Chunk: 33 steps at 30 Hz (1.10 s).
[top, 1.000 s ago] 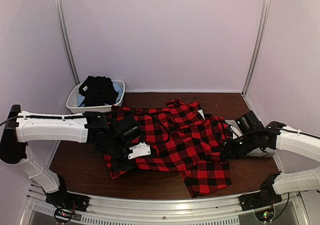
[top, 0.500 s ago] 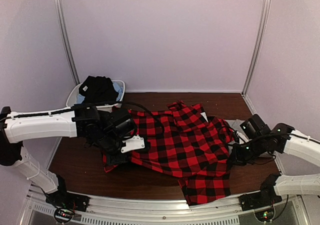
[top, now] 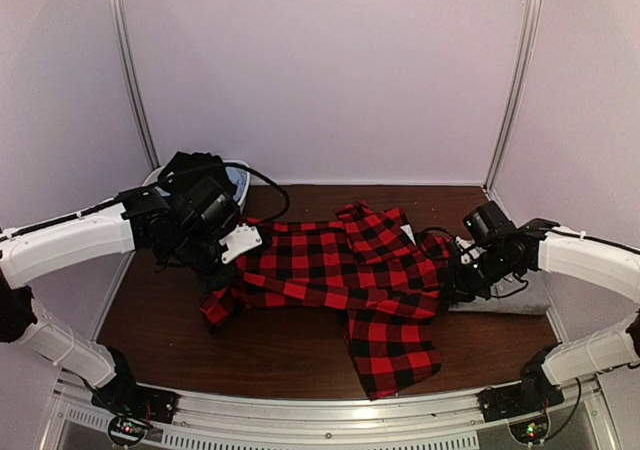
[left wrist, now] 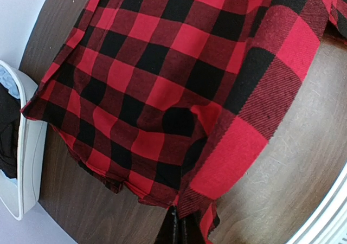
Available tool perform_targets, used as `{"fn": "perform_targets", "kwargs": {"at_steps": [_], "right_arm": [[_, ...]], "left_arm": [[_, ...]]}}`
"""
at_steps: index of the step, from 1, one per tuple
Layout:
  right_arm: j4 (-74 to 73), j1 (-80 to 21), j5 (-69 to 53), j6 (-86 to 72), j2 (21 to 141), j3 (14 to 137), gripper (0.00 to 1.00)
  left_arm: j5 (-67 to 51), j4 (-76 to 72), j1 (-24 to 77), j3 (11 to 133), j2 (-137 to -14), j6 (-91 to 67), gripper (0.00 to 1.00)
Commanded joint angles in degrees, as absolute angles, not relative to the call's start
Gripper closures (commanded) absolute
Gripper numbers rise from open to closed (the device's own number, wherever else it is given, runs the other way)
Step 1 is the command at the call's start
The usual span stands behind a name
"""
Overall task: Fold and stack the long sleeve shirts
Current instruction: Fold the flattened shirt at the center of the board.
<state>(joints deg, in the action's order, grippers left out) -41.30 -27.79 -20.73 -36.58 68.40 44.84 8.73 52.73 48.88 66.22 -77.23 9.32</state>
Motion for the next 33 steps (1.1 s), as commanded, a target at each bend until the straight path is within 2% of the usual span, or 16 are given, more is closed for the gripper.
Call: {"fn": "perform_targets", "kwargs": {"at_steps": [1, 9, 13, 20, 23, 28, 33], "right_arm": [[-34.58, -23.09, -26.04, -29.92, 74.81, 49.21, 1.00], [-27.36, -16.74, -32.35, -25.78, 88.06, 54.79, 0.96], [-24.13, -15.09, -34.02, -25.48, 92.69, 56.03, 0.90], [-20.59, -13.80, -34.79, -25.98, 96.63, 57.65, 0.76], [-19.80, -13.45, -34.06, -26.39, 96.24, 57.32, 0.71], [-20.40, -13.60, -32.15, -25.74, 90.39, 54.78, 0.58], [-24.76, -16.27, -28.18, -24.45, 81.55, 50.58, 0.43]], "left_arm": [[8.12, 47.02, 44.63, 65.41, -82.09, 8.83, 1.00], [5.92, 41.81, 37.85, 66.93, -92.40, 11.14, 1.00], [5.69, 39.55, 36.31, 68.41, -97.68, 10.78, 1.00], [8.18, 38.87, 34.93, 69.87, -102.76, 9.11, 0.82], [11.43, 37.48, 34.47, 70.02, -102.92, 7.29, 0.68], [16.93, 36.68, 34.28, 70.65, -103.35, 4.72, 0.49], [19.59, 35.27, 34.19, 70.99, -102.26, 2.99, 0.42]]}}
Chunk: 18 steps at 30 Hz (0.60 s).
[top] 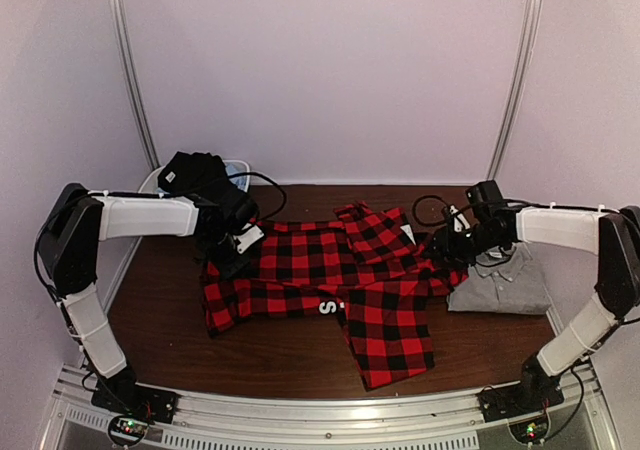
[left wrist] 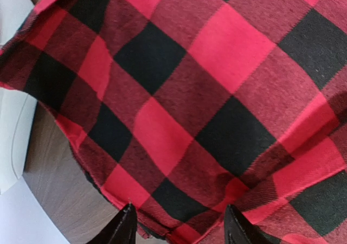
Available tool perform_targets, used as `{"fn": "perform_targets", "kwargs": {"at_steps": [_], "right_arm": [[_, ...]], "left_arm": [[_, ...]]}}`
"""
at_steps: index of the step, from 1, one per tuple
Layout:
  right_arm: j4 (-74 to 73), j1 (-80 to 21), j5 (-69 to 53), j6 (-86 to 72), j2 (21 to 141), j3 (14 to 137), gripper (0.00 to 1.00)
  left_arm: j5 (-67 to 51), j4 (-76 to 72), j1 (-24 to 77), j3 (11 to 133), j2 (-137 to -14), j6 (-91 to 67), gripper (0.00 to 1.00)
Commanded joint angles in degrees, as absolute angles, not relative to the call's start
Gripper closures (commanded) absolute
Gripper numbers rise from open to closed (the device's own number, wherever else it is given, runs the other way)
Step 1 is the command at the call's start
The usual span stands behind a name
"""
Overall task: Fold and stack the long sleeve shirts
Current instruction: Fold the flattened shirt at the center of the board, then pick up the sleeve from the center of the board.
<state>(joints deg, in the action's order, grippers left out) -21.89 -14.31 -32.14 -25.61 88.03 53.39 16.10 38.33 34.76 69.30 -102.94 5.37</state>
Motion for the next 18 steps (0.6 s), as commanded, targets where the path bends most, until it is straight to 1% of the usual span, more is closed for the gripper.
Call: {"fn": "perform_targets", "kwargs": {"at_steps": [1, 6, 9, 13, 15, 18], "right_arm": [[-25.63, -17.36, -27.28, -24.48, 79.97, 49.50, 0.39], [-25.08, -23.55, -24.67, -28.53, 71.93, 40.58, 0.31], [-23.93, -27.24, -23.55, -31.26, 68.90, 35.31, 0.29], [-22.70, -33.00, -22.84, -35.42, 66.30, 30.11, 0.28], [-22.66, -35.63, -21.99, -37.87, 64.99, 28.01, 0.28], [-22.41, -38.33, -21.18, -40.76, 62.83, 25.24, 0.29]], "left_arm": [[19.46, 34.80, 34.19, 71.09, -101.68, 2.62, 0.41], [15.74, 30.15, 34.19, 71.07, -97.54, 0.51, 0.28], [12.34, 26.84, 34.19, 70.38, -94.33, 0.18, 0.23], [8.52, 22.69, 34.19, 68.40, -90.57, -2.86, 0.09], [7.13, 21.38, 34.19, 67.57, -89.27, -3.47, 0.05], [6.25, 20.38, 34.19, 66.84, -88.37, -4.32, 0.03]]}}
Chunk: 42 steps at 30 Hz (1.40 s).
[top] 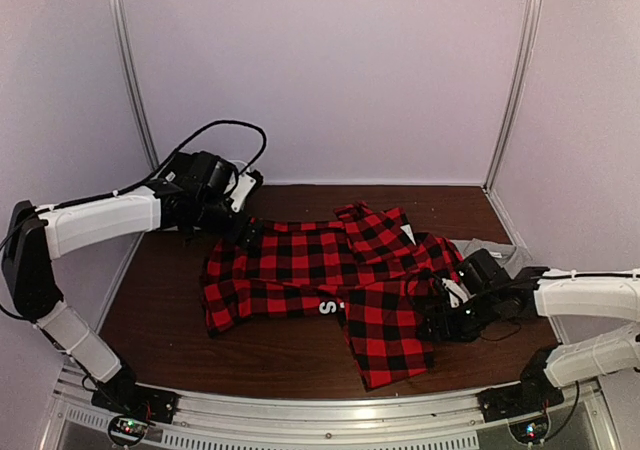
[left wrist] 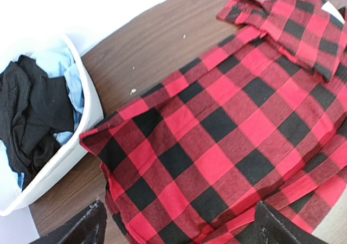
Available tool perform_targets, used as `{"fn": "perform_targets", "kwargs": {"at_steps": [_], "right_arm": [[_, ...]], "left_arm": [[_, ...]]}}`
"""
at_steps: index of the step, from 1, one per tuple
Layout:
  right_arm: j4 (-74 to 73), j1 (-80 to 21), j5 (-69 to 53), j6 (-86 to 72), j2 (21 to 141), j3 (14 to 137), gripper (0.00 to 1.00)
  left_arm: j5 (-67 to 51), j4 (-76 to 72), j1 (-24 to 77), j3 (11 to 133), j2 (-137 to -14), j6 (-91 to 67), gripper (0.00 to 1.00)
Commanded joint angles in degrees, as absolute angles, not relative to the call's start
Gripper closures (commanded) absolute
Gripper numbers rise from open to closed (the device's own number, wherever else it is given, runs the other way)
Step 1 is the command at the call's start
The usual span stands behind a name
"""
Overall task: Fold and stack the long sleeve shirts
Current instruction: Pick up the sleeve from the center of the board, then place the sleeve of the 1/3-folded shirt.
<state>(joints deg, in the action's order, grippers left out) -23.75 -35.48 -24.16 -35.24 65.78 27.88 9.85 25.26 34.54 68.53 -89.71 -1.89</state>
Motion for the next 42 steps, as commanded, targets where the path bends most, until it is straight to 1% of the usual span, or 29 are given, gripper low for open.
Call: {"fn": "perform_targets", "kwargs": {"at_steps": [1, 7, 9, 10, 14, 18, 22, 26, 31, 35, 39, 42], "right_arm": [[-21.82, -39.05, -21.35, -41.69, 62.16, 24.36, 0.30], [-17.22, -41.92, -21.76, -45.00, 62.22, 20.65, 0.40], [-15.39, -42.94, -21.98, -45.66, 63.22, 20.24, 0.45], [-14.45, -43.42, -22.33, -45.98, 63.75, 20.22, 0.49], [-14.59, -44.97, -22.13, -46.13, 64.62, 21.74, 0.71], [-20.52, -44.98, -19.14, -44.87, 61.59, 27.76, 1.00], [-25.00, -43.70, -17.09, -42.48, 59.90, 37.58, 1.00], [-26.73, -39.64, -18.78, -38.21, 63.38, 50.14, 1.00], [-24.97, -31.58, -24.80, -33.56, 72.89, 63.61, 1.00], [-22.62, -27.21, -28.05, -31.52, 81.12, 71.80, 1.00], [-19.90, -24.92, -31.07, -31.25, 89.21, 77.93, 1.00], [-19.13, -23.99, -31.91, -31.32, 94.06, 80.17, 1.00]], "left_arm": [[6.02, 20.21, 34.19, 66.66, -88.27, -4.46, 0.03], [5.17, 19.38, 34.19, 65.71, -88.19, -5.39, 0.03], [4.72, 19.20, 34.19, 65.57, -87.99, -5.37, 0.03], [4.60, 19.24, 34.19, 65.57, -88.03, -5.29, 0.03], [4.95, 19.39, 34.19, 65.48, -87.60, -5.02, 0.03], [6.30, 19.35, 34.19, 65.05, -86.67, -4.92, 0.03], [7.34, 19.13, 34.19, 64.69, -85.89, -4.79, 0.03], [7.81, 19.22, 34.19, 64.51, -85.64, -4.57, 0.02], [8.18, 19.32, 34.19, 64.42, -85.34, -4.64, 0.03], [8.64, 19.40, 34.19, 64.49, -85.46, -4.98, 0.02], [8.19, 19.41, 34.19, 64.47, -86.14, -5.52, 0.02], [7.29, 19.74, 34.19, 64.11, -86.47, -5.82, 0.02]]}}
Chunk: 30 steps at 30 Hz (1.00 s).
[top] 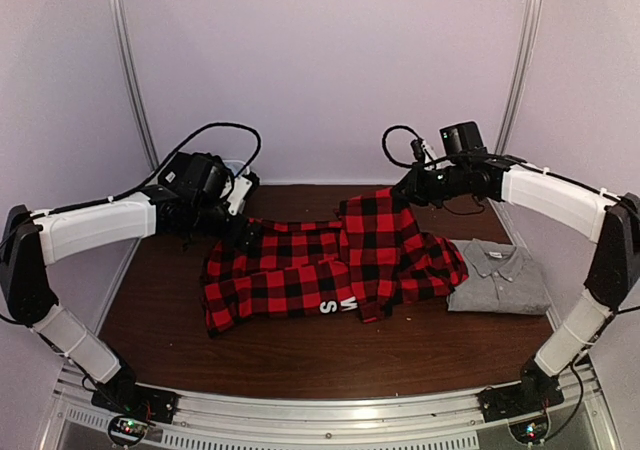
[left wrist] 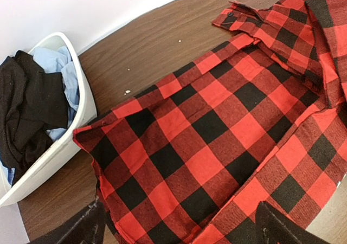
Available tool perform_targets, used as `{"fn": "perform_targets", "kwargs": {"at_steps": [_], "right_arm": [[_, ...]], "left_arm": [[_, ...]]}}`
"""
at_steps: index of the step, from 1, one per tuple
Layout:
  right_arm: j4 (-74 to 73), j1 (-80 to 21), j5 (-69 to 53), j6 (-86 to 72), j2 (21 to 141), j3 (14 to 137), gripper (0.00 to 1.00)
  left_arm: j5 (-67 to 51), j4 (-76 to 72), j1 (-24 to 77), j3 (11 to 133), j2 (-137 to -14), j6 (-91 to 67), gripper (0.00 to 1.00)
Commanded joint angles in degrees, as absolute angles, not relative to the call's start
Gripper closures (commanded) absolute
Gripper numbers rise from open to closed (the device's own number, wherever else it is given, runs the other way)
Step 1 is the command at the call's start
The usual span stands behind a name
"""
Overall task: Fold and stack the long sleeve shirts
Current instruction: Place the sleeve of the 1/3-folded shirt.
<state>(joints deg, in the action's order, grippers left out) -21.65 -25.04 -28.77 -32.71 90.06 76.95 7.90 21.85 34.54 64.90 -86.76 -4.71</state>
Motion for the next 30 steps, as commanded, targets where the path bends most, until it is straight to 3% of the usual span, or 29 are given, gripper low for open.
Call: {"fn": "perform_targets", "kwargs": {"at_steps": [1, 8, 13, 20, 24, 30], "right_arm": [[-18.71, -23.60, -31.93, -31.63, 95.31, 80.21, 1.00], [-12.93, -20.21, -33.41, -34.49, 102.37, 78.55, 1.00], [-9.60, -18.16, -33.68, -35.63, 108.03, 78.23, 0.91], [-8.26, -17.62, -32.63, -34.22, 108.61, 75.63, 0.67], [-9.95, -17.75, -29.74, -31.61, 104.31, 72.30, 0.51], [-11.33, -19.67, -25.76, -29.71, 94.38, 62.10, 0.36]], "left_arm": [[6.84, 19.84, 34.19, 63.77, -86.52, -6.14, 0.02], [3.77, 16.57, 34.19, 57.97, -85.02, -9.87, 0.02], [2.02, 13.92, 34.43, 53.75, -84.96, -12.57, 0.02], [0.00, 9.59, 37.20, 47.48, -85.87, -16.44, 0.02], [0.22, 8.75, 37.70, 45.10, -85.96, -19.93, 0.03], [1.65, 8.38, 38.09, 40.29, -82.67, -24.47, 0.03]]}}
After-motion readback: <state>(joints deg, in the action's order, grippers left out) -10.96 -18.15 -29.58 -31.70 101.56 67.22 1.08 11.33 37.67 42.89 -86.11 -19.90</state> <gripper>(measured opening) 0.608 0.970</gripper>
